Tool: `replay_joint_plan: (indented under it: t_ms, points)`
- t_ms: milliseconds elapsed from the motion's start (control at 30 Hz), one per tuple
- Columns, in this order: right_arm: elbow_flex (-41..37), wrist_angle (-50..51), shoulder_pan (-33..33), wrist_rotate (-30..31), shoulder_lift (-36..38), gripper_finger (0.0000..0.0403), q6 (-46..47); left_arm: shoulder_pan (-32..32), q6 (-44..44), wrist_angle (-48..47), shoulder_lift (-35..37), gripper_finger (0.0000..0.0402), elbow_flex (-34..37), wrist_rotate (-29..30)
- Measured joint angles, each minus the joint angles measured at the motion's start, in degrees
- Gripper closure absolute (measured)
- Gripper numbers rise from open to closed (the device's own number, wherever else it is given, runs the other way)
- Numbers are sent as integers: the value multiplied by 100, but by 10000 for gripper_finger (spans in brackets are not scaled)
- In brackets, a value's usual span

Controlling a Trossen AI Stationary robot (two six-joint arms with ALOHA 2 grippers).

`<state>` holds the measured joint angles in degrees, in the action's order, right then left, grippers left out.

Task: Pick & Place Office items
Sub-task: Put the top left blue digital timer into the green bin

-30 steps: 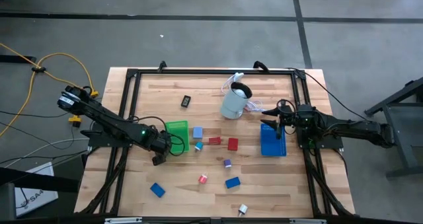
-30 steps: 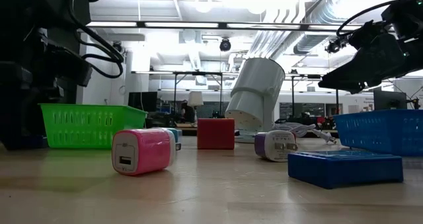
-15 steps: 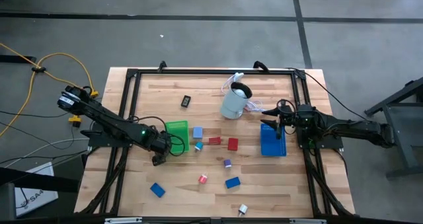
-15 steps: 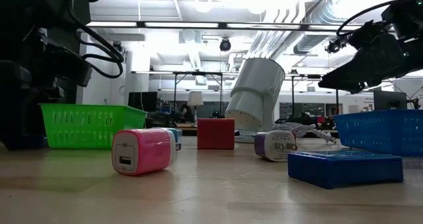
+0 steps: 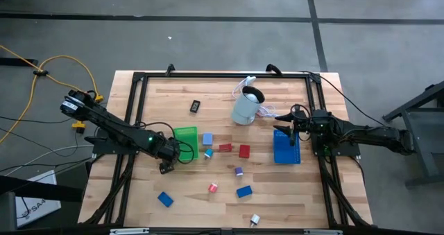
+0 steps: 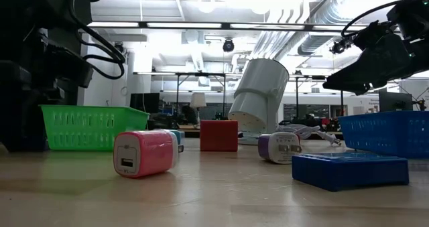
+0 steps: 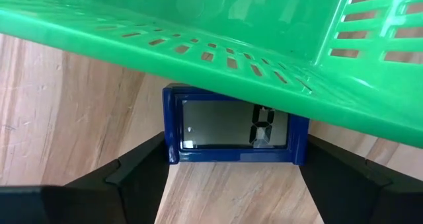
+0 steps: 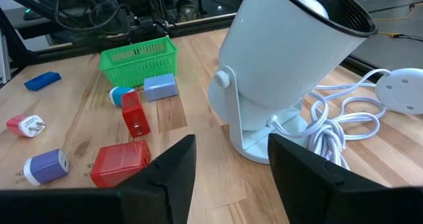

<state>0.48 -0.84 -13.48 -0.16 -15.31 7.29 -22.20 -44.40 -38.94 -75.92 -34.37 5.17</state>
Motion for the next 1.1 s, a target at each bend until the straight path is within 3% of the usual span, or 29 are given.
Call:
replay_joint_plan:
  t_ms: [500,1100]
  points:
    - [-1,0,0,-2,0,227,0,-98,-26,-21,51,105,10,-7]
    - [0,0,0,0,1,227,0,-196,-280,-609,723,106,11,-308]
